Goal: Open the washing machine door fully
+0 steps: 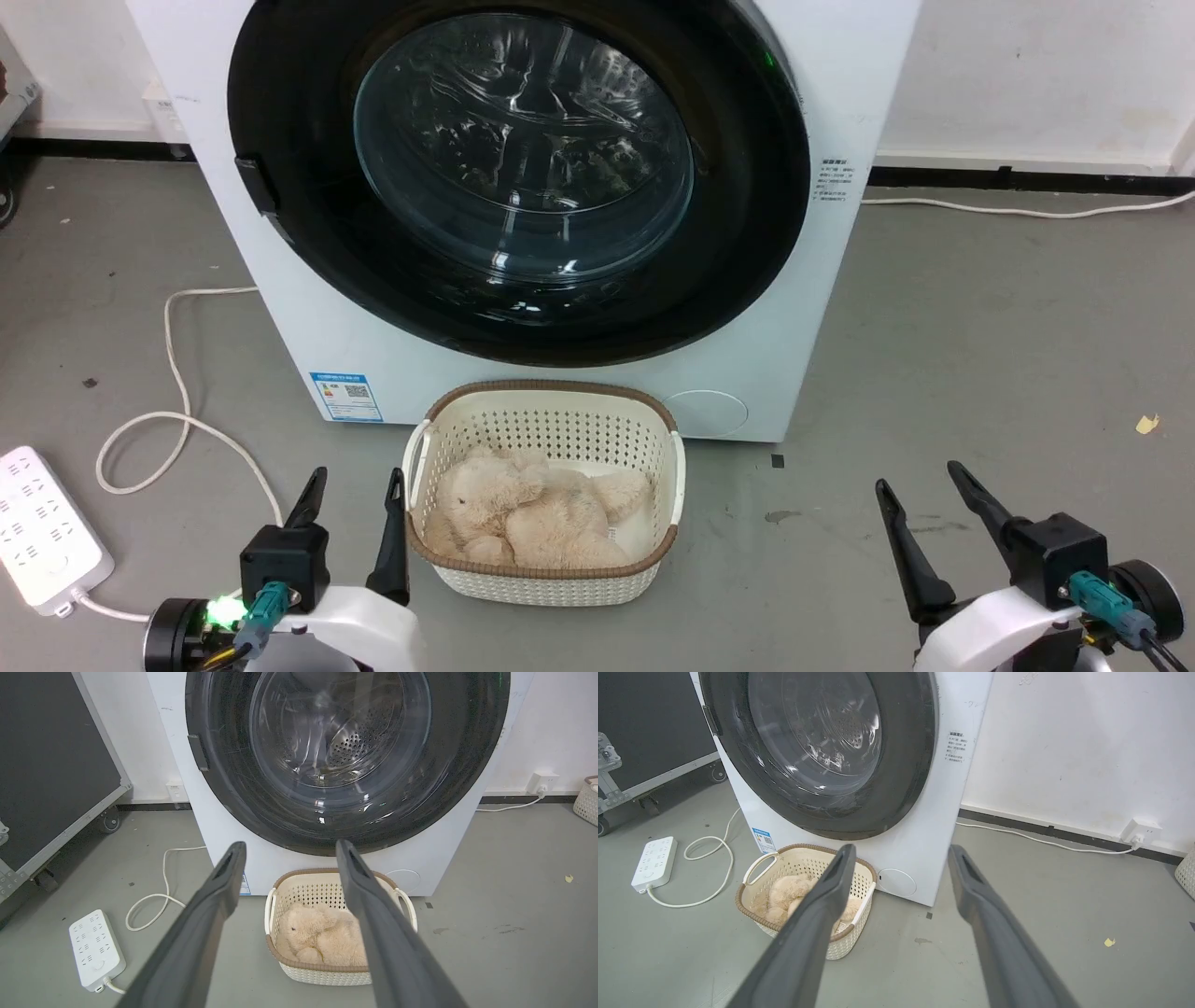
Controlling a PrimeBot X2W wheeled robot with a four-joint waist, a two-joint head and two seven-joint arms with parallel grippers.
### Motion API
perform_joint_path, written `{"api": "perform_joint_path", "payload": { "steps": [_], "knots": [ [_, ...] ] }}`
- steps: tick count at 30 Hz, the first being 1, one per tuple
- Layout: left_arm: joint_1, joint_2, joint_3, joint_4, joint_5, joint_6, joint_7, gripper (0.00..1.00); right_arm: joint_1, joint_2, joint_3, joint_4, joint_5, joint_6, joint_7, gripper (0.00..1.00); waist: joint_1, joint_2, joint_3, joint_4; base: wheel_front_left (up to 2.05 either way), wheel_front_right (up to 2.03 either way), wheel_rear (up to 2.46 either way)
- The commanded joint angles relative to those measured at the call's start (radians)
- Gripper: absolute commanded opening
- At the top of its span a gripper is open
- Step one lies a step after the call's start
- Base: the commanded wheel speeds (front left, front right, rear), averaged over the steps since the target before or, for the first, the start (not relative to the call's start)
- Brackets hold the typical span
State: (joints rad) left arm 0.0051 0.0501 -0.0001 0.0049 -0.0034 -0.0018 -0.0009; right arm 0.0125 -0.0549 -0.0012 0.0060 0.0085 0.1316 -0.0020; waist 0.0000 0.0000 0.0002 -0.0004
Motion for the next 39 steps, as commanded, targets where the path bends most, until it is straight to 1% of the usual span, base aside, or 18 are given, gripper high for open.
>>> {"api": "perform_joint_path", "payload": {
  "steps": [1, 20, 29, 39],
  "knots": [
    [0.001, 0.000, -0.001, -0.001, -0.008, 0.003, -0.009, 1.00, 0.000, 0.000, -0.004, 0.004, 0.009, 0.000, -0.009, 1.00, 0.0000, 0.0000, 0.000, 0.000, 0.00, 0.00, 0.00],
    [0.007, 0.000, -0.014, -0.016, -0.037, 0.014, -0.047, 1.00, -0.018, 0.001, -0.017, 0.000, 0.039, 0.000, -0.046, 1.00, 0.0000, 0.0000, 0.012, -0.001, 0.00, 0.00, 0.00],
    [-0.014, 0.000, -0.024, -0.038, -0.051, 0.025, -0.065, 1.00, -0.074, -0.013, -0.034, -0.011, 0.073, 0.000, -0.056, 1.00, 0.0000, 0.0000, 0.052, 0.009, 0.00, 0.00, 0.00],
    [-0.047, 0.000, -0.032, -0.069, -0.066, 0.038, -0.086, 1.00, -0.176, -0.047, -0.043, -0.019, 0.153, 0.000, -0.040, 1.00, 0.0000, 0.0000, 0.121, 0.025, 0.00, 0.00, 0.00]
  ]
}}
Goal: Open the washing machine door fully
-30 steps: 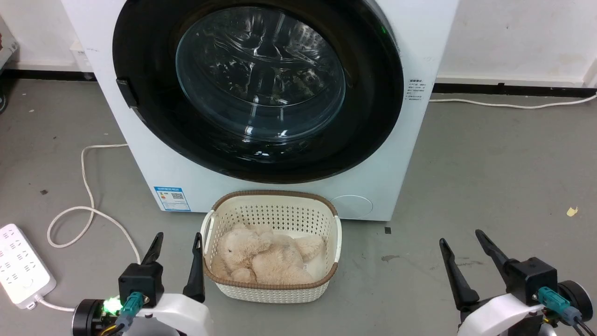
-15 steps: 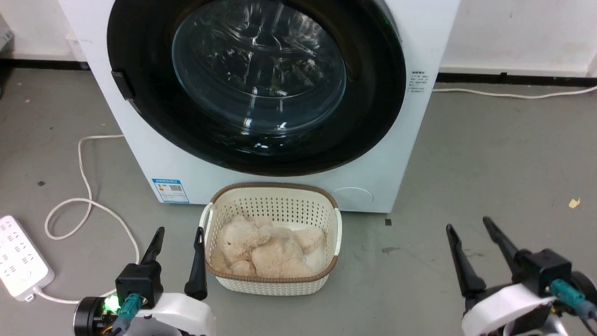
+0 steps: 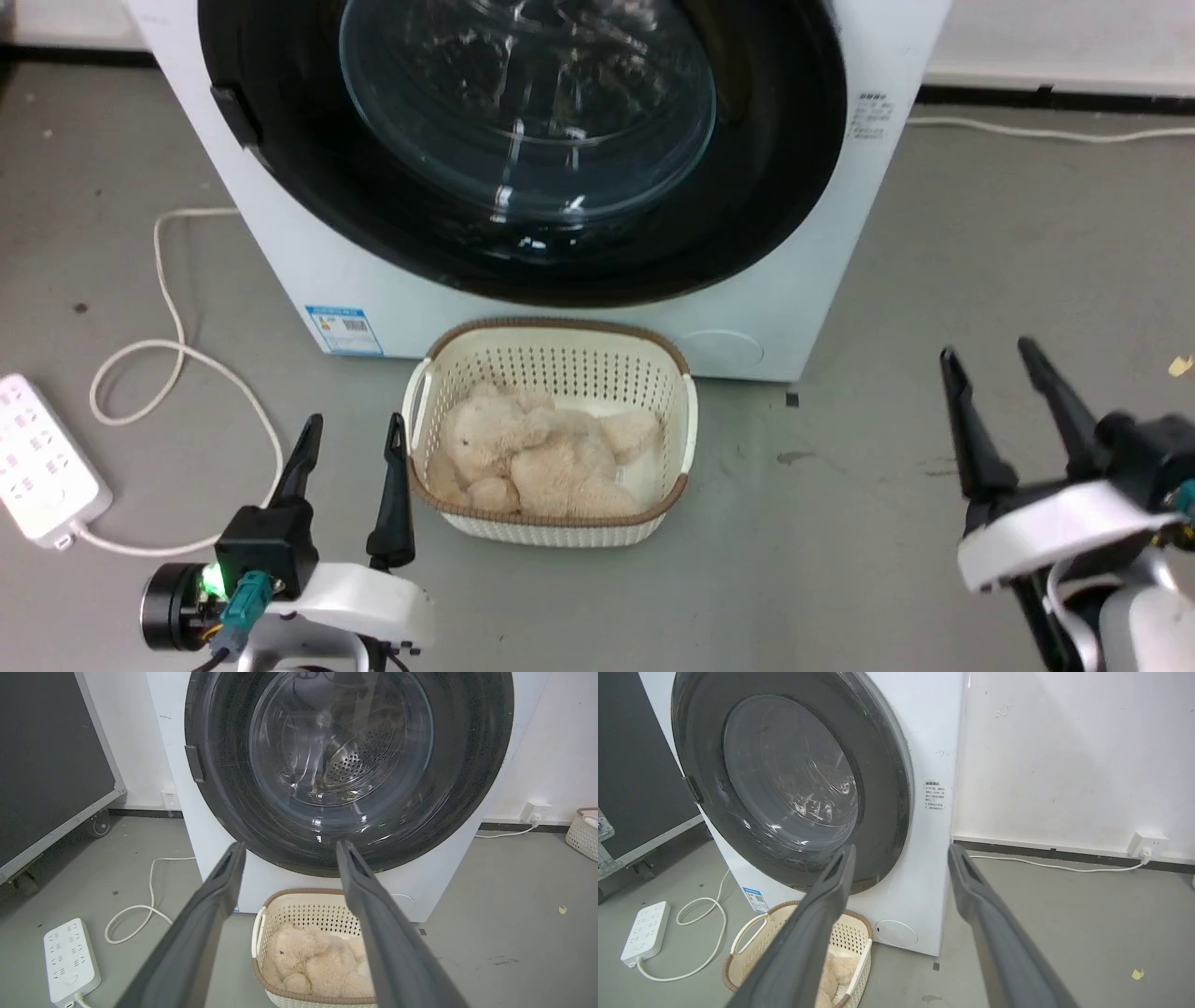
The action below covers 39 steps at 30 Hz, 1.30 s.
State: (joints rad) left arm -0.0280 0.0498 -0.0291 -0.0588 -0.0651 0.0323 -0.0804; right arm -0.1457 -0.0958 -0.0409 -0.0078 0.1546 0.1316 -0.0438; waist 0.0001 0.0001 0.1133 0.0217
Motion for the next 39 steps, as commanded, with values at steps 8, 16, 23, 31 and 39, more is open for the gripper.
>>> {"api": "perform_joint_path", "payload": {
  "steps": [8, 16, 23, 31, 39],
  "knots": [
    [-0.040, 0.000, -0.005, -0.015, -0.014, 0.006, -0.023, 1.00, -0.123, -0.009, -0.036, 0.028, 0.087, 0.000, 0.003, 0.89, -0.0001, -0.0001, 0.058, 0.019, 0.00, 0.00, 0.00],
    [-0.058, 0.000, -0.010, -0.031, -0.028, 0.014, -0.040, 1.00, -0.243, -0.005, -0.091, 0.098, 0.202, 0.000, 0.034, 0.00, -0.0001, -0.0001, 0.093, 0.034, 0.00, 0.00, 0.00],
    [-0.072, 0.000, -0.016, -0.047, -0.037, 0.021, -0.055, 1.00, -0.373, 0.009, -0.169, 0.195, 0.320, 0.000, 0.111, 0.00, -0.0001, -0.0001, 0.123, 0.048, 0.00, 0.00, 0.00],
    [-0.089, 0.000, -0.023, -0.069, -0.052, 0.032, -0.071, 1.00, -0.529, 0.016, -0.241, 0.323, 0.420, -0.001, 0.257, 0.00, -0.0001, -0.0001, 0.171, 0.067, 0.00, 0.00, 0.00],
    [-0.111, 0.000, -0.030, -0.089, -0.064, 0.039, -0.088, 1.00, -0.682, 0.009, -0.301, 0.451, 0.469, -0.001, 0.387, 0.00, -0.0001, -0.0001, 0.216, 0.087, 0.00, 0.00, 0.00]
  ]
}}
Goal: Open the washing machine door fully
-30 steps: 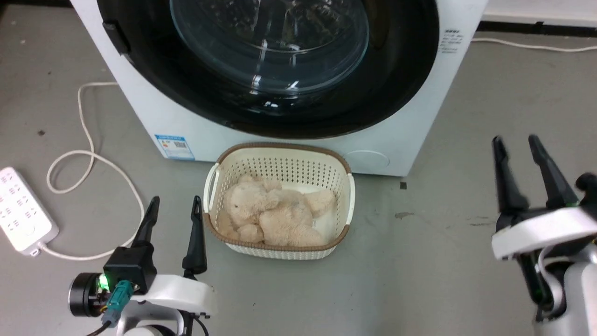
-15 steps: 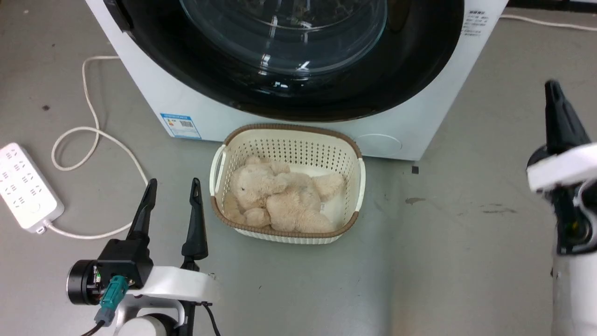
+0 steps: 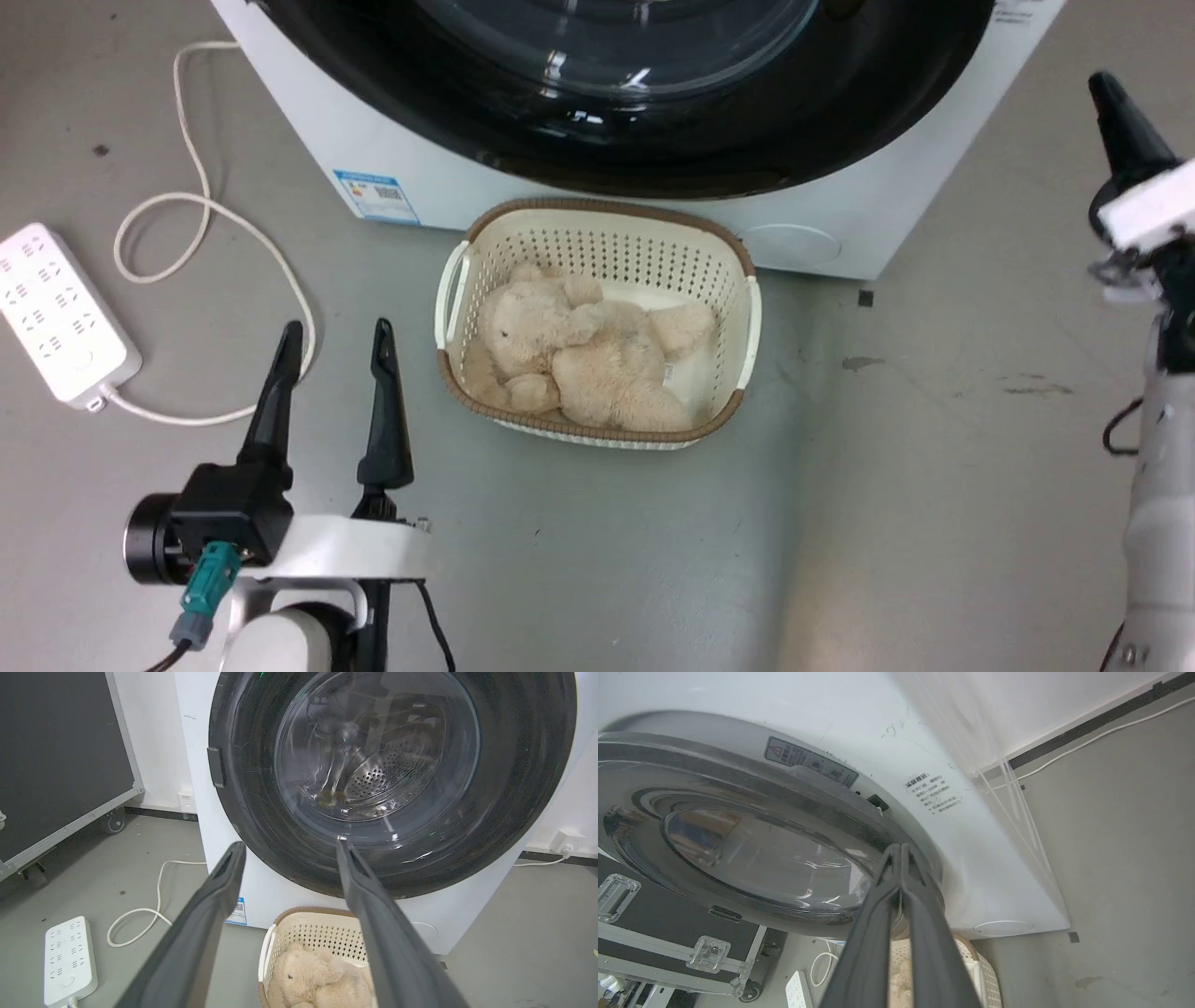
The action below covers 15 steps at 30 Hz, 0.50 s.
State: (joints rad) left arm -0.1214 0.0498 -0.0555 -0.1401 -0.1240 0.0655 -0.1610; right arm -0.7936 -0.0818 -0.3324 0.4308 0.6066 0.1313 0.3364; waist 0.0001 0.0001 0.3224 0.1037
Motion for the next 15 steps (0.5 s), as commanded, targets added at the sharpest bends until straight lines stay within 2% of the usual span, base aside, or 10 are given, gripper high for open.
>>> {"api": "perform_joint_path", "payload": {
  "steps": [1, 15],
  "knots": [
    [-0.020, 0.000, -0.005, -0.010, -0.007, 0.007, -0.010, 1.00, -0.053, -0.007, -0.018, 0.025, 0.021, 0.000, 0.017, 0.00, -0.0001, -0.0001, 0.012, 0.007, 0.00, 0.00, 0.00],
    [-0.051, 0.000, -0.021, -0.041, -0.030, 0.025, -0.037, 1.00, -0.301, -0.030, -0.139, 0.227, 0.079, 0.000, 0.162, 0.00, -0.0001, -0.0001, 0.080, 0.037, 0.00, 0.00, 0.00]
  ]
}}
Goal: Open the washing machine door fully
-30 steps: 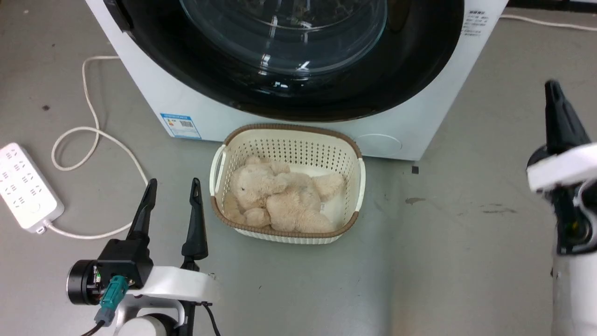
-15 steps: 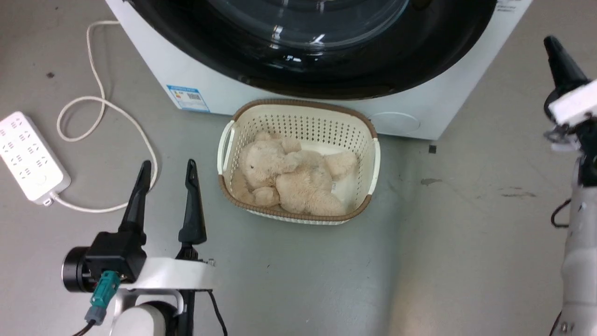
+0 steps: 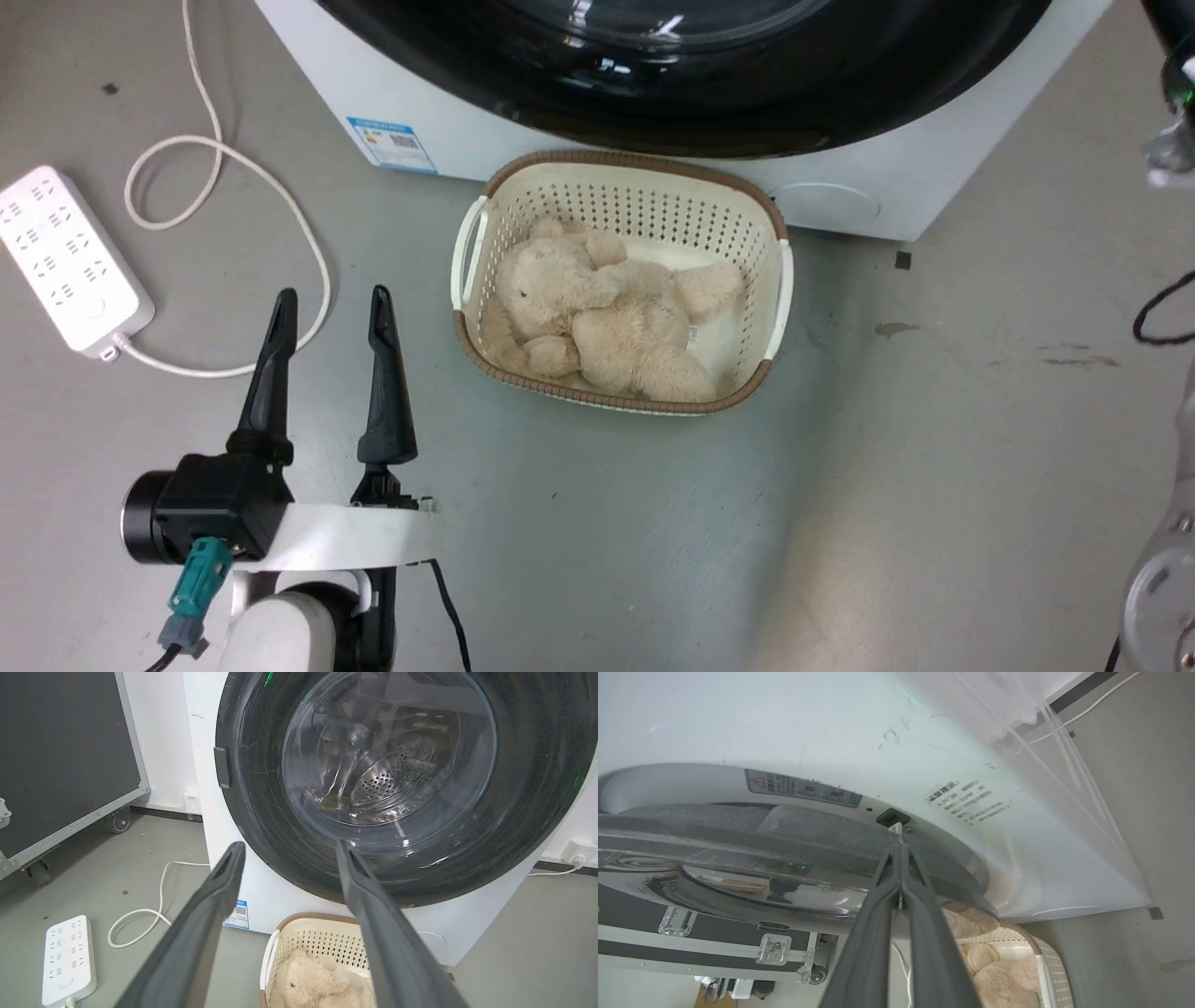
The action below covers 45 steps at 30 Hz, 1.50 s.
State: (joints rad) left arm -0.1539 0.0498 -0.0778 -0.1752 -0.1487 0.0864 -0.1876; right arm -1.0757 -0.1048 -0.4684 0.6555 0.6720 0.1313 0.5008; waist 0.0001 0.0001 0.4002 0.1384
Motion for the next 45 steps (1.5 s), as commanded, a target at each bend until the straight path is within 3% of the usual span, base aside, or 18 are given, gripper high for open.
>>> {"api": "perform_joint_path", "payload": {
  "steps": [1, 18, 26, 31, 39, 45],
  "knots": [
    [-0.023, 0.000, -0.002, -0.011, -0.009, 0.006, -0.014, 1.00, -0.054, -0.012, -0.023, 0.035, 0.021, 0.000, 0.023, 0.00, -0.0001, -0.0001, 0.012, 0.007, 0.00, 0.00, 0.00],
    [-0.054, 0.000, -0.023, -0.037, -0.032, 0.016, -0.048, 1.00, -0.311, -0.036, -0.152, 0.238, 0.068, 0.000, 0.187, 0.00, -0.0001, -0.0001, 0.083, 0.031, 0.00, 0.00, 0.00],
    [-0.068, 0.000, -0.035, -0.046, -0.050, 0.029, -0.065, 1.00, -0.348, -0.034, -0.192, 0.299, 0.087, -0.001, 0.272, 0.00, -0.0001, -0.0001, 0.089, 0.039, 0.00, 0.00, 0.00],
    [-0.058, 0.000, -0.038, -0.043, -0.058, 0.031, -0.074, 1.00, -0.307, -0.018, -0.211, 0.308, 0.115, -0.001, 0.336, 0.00, -0.0001, -0.0001, 0.062, 0.032, 0.00, 0.00, 0.00],
    [-0.006, 0.000, -0.043, 0.035, -0.092, -0.028, -0.074, 1.00, -0.106, 0.037, -0.169, 0.215, 0.138, -0.001, 0.409, 0.00, -0.0001, -0.0001, -0.048, 0.005, 0.00, 0.00, 0.00],
    [0.044, 0.000, -0.042, 0.089, -0.097, -0.069, -0.074, 1.00, 0.028, 0.054, -0.099, 0.186, 0.245, -0.001, 0.485, 0.00, -0.0001, -0.0001, -0.130, -0.004, 0.00, 0.00, 0.00]
  ]
}}
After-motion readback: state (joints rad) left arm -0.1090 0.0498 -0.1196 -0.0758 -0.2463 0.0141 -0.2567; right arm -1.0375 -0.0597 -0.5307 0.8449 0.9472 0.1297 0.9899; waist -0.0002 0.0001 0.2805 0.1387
